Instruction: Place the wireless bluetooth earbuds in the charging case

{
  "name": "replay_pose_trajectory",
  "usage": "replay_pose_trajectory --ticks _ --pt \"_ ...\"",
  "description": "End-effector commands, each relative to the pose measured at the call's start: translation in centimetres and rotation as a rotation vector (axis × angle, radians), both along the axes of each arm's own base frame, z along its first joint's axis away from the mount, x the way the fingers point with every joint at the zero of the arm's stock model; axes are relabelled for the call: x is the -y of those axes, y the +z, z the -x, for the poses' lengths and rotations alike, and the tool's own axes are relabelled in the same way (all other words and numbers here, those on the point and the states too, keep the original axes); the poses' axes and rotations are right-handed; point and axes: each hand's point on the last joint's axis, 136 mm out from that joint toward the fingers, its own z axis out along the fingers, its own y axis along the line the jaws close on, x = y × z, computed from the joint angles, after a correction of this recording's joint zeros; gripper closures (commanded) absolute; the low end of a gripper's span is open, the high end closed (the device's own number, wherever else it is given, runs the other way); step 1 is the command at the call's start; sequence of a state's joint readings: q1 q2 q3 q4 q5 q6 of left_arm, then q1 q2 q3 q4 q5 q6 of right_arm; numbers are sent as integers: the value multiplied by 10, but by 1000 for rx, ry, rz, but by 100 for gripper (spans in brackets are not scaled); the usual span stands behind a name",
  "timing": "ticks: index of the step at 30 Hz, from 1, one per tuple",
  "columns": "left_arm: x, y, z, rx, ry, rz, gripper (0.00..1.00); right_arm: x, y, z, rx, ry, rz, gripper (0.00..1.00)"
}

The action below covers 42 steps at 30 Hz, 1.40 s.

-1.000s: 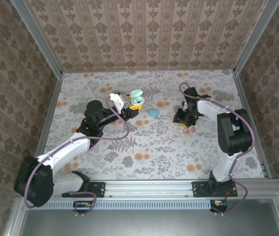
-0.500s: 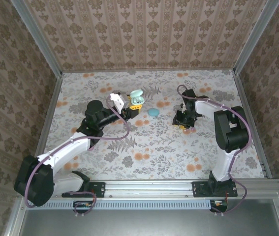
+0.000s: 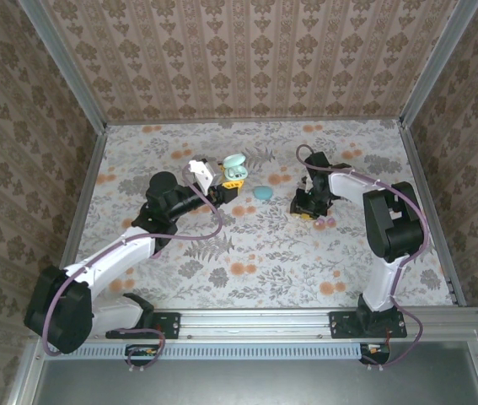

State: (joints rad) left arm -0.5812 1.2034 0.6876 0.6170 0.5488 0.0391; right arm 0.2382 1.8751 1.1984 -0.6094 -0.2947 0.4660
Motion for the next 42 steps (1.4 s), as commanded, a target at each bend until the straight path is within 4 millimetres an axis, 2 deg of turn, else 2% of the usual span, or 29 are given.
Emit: replay_pose_trajectory --ticks 1,17,26,32,38,42 --pt "0 10 -3 37 3 4 79 -4 5 -8 24 24 -3 66" --pt "-1 8 -3 34 6 -4 79 -19 9 -4 2 72 -19 66" --pt "-2 9 -2 36 5 -3 79 -1 20 -26 80 88 61 64" --pt "-3 10 -1 36 8 -3 79 -3 13 -37 79 101 44 62" --pt "-4 9 -1 37 14 -6 79 -13 -3 -29 31 130 -19 62" --pt "-4 9 -1 37 14 -8 79 -16 -6 -21 16 141 -39 62"
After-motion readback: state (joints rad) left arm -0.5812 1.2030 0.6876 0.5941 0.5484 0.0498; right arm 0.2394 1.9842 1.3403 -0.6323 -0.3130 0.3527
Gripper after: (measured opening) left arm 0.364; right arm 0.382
